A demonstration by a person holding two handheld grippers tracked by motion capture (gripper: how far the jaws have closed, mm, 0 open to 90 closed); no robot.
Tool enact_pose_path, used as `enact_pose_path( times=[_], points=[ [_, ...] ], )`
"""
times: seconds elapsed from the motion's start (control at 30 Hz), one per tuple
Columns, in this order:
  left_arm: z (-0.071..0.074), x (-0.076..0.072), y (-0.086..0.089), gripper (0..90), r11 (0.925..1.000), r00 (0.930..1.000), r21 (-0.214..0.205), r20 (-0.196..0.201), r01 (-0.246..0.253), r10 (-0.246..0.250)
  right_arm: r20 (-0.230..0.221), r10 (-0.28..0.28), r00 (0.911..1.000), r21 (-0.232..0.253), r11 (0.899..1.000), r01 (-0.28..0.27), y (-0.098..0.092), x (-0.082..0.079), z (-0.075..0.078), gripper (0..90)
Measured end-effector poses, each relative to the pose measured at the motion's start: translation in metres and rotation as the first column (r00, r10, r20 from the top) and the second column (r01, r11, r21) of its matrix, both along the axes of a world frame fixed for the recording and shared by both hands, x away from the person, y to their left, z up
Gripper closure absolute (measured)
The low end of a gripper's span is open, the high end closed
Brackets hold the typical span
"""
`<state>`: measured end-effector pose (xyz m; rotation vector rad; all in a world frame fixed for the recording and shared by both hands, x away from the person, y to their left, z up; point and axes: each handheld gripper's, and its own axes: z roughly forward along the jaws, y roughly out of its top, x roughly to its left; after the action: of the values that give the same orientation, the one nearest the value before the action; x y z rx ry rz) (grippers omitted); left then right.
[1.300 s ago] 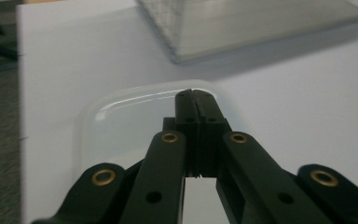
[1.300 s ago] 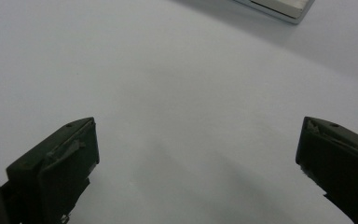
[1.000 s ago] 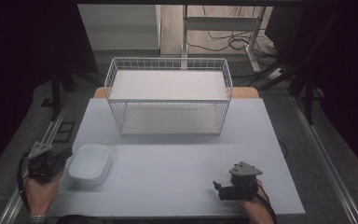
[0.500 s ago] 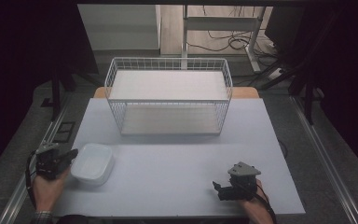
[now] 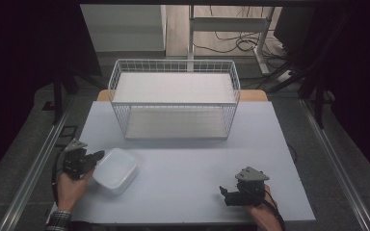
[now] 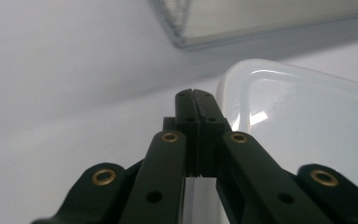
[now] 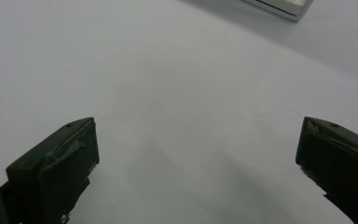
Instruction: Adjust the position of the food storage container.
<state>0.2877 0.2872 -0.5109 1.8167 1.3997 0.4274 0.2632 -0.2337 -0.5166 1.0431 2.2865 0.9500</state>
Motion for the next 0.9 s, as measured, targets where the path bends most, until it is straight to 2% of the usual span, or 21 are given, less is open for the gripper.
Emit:
enact_pose_path(
  times=[0.1,0.2,0.33,0.47,0.53,0.6,0.63,0.67,0.77,0.9],
  points=[
    [0.004,-0.002,-0.002,90.0,0.9998,0.9998,0.016,0.02,-0.008,0.008,0.002,-0.003,1.0,0.002,1.0,0.003,0.0,0.0,0.0,0.0],
    [0.009,-0.013,0.009,90.0,0.9979,0.9972,0.032,0.051,-0.056,0.054,0.001,-0.004,1.0,0.01,1.0,0.004,-0.001,-0.001,0.001,0.0],
    [0.01,-0.039,0.022,90.0,0.9955,0.9946,0.033,0.058,-0.088,0.086,-0.003,-0.016,0.9999,0.008,1.0,0.016,-0.001,-0.001,0.001,0.0],
    [0.01,-0.067,0.024,90.0,0.9953,0.9943,0.028,0.056,-0.093,0.091,-0.017,-0.006,0.9998,0.008,1.0,0.006,0.001,-0.002,0.002,0.0],
    [0.007,-0.077,0.019,90.0,0.9956,0.9961,0.051,0.044,-0.079,0.077,-0.018,0.004,0.9998,0.008,1.0,-0.004,0.003,-0.003,0.003,0.0],
    [0.001,-0.085,0.013,90.0,0.9971,0.9984,0.052,0.015,-0.055,0.054,-0.033,0.015,0.9993,0.012,1.0,-0.015,0.003,-0.003,0.003,0.0],
    [-0.005,-0.091,0.007,90.0,0.9978,0.9993,0.059,-0.021,-0.031,0.032,-0.042,0.015,0.999,0.017,1.0,-0.015,0.004,-0.002,0.004,0.0],
    [-0.007,-0.092,0.004,89.9,0.9975,0.9989,0.066,-0.039,-0.025,0.027,-0.046,0.016,0.9988,0.02,1.0,-0.015,0.003,-0.002,0.004,0.0],
    [-0.011,-0.091,0.002,89.9,0.9978,0.9978,0.062,-0.062,-0.021,0.025,-0.055,0.02,0.9983,0.031,0.999,-0.019,0.004,-0.001,0.006,0.0],
    [-0.014,-0.081,-0.001,89.9,0.9981,0.9967,0.052,-0.072,-0.033,0.036,-0.081,0.034,0.9961,0.074,0.997,-0.028,0.01,0.005,0.011,0.0]
  ],
)
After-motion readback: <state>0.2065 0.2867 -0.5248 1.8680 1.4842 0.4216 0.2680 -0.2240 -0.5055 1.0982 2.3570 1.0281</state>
